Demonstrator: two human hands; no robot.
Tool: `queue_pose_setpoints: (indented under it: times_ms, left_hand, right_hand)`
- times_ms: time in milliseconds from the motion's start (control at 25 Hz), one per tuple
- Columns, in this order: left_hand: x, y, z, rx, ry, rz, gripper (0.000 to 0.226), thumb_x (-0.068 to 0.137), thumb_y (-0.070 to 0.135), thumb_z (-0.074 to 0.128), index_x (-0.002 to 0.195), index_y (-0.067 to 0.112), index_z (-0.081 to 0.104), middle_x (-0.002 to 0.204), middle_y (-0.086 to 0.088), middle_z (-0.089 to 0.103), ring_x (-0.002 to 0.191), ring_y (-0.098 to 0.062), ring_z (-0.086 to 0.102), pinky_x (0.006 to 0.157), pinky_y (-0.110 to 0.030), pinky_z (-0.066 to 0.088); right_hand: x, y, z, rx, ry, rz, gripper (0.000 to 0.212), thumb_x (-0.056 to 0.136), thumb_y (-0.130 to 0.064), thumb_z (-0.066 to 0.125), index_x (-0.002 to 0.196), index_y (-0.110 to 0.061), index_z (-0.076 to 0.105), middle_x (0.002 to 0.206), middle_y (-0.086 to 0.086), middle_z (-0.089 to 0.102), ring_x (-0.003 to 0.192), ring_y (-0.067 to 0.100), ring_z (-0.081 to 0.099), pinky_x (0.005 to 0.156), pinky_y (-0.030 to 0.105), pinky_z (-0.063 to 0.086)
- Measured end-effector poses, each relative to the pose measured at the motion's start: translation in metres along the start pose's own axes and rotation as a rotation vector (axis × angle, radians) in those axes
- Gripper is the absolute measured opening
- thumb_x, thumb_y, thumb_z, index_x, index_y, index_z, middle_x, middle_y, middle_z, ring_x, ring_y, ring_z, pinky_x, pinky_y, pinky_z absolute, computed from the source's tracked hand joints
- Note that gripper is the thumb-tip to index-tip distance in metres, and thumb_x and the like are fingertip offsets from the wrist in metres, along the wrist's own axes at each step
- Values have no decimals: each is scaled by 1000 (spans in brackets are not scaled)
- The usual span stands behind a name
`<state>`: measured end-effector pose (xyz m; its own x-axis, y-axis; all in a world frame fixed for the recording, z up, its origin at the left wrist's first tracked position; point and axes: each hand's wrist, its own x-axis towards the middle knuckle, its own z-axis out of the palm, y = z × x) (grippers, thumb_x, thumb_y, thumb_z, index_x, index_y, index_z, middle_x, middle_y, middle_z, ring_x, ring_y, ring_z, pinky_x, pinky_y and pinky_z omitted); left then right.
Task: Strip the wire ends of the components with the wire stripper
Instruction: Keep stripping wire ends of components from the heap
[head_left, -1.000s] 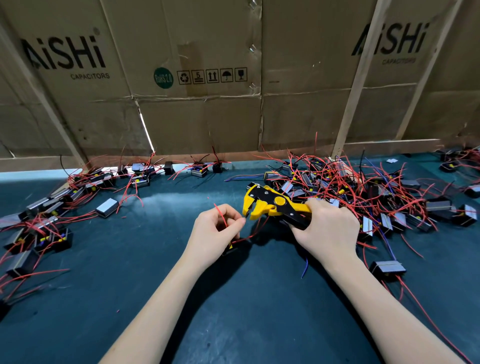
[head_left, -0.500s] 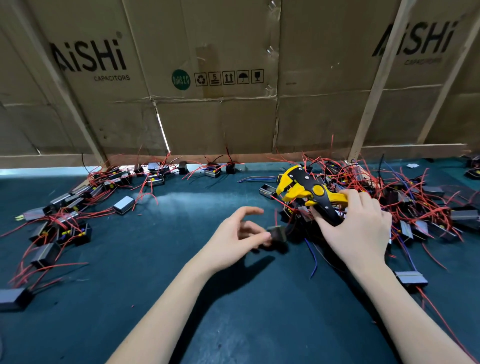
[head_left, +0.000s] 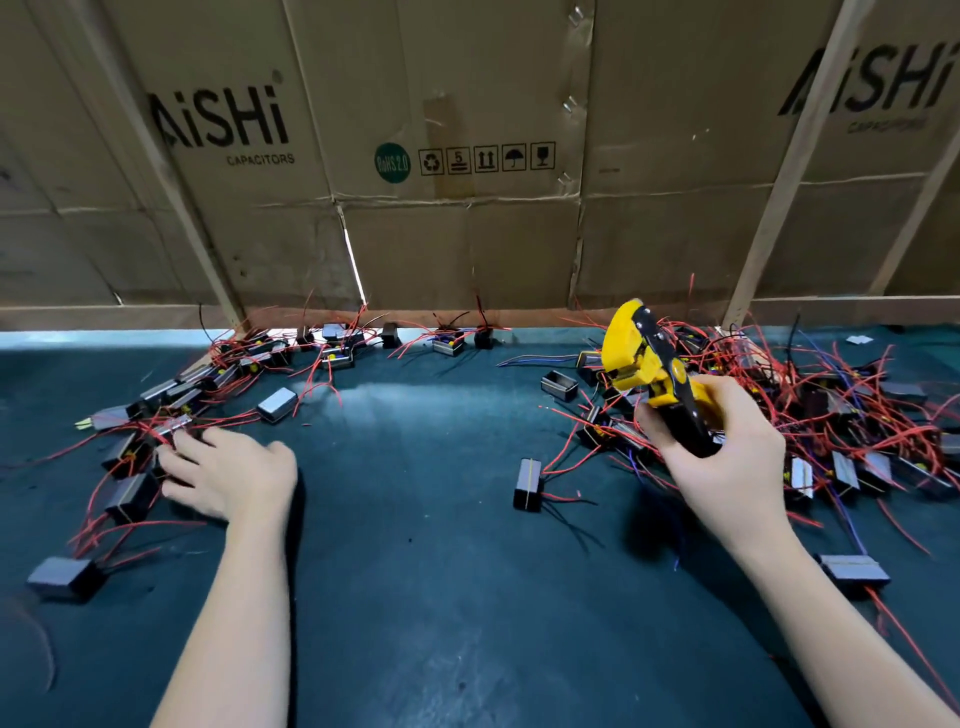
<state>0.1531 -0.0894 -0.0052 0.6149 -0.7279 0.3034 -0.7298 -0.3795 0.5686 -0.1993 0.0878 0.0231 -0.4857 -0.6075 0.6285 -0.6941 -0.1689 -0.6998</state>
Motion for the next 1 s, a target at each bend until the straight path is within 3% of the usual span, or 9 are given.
queue_pose_setpoints:
  times_ms: [240,400,480,600,720,800,920,1000]
  left_hand:
    - [6,4,-1,50,28,199,36,77,-1,64,112,-4,56,112,-35,60,108,-50,52,91,-47,36]
    - [-24,29,-7,-212,-229,414,25,83,5,64,105,16,67,97,-13,72,97,-37,64,86,-40,49]
    - [-58,50,-11,-400,-481,664,25,82,3,69,102,17,68,86,-2,70,85,-25,68,82,-33,52]
    - [-108,73,-17,-610,-810,1000,35,82,3,72,113,18,65,82,4,70,77,-13,65,79,-24,50]
    - [-129,79,-17,-695,-903,1049,45,82,0,68,121,20,59,81,6,69,76,-12,64,79,-18,49]
    - [-131,78,-18,-743,-921,983,49,81,-5,64,122,19,55,86,5,68,73,-14,62,76,-22,49]
    - [-126,77,-19,-775,-861,950,54,77,-10,64,121,17,52,103,1,59,67,-19,61,69,-29,50]
    - [-121,76,-17,-774,-853,924,56,74,-11,63,120,19,49,107,2,56,68,-20,59,63,-26,47]
  right_hand:
    - [-1,0,-1,-12,-62,9,48,72,-57,66,102,-19,63,95,-8,65,89,6,58,77,4,36]
    - [-2,-6,-1,102,-138,44,27,77,-41,74,96,-25,63,86,-14,66,82,-1,59,75,7,39]
    - [-2,-9,-2,337,-331,116,24,83,-38,73,94,-19,63,84,-4,66,81,8,59,81,17,43]
    - [-8,-16,1,934,-787,352,52,86,-48,65,102,0,55,95,21,61,92,31,60,90,42,45]
    - [-18,-28,12,1249,-1096,597,54,92,-52,55,105,0,51,115,31,57,116,43,55,106,57,36]
    - [-22,-30,19,1279,-1107,710,54,90,-52,60,102,1,54,122,29,54,133,44,43,113,54,30]
    - [-24,-25,27,1276,-1003,780,53,85,-49,66,98,1,54,101,15,56,135,35,44,110,46,36]
    - [-20,-21,28,1224,-882,790,47,85,-47,63,93,-2,56,95,12,60,133,29,49,105,42,41]
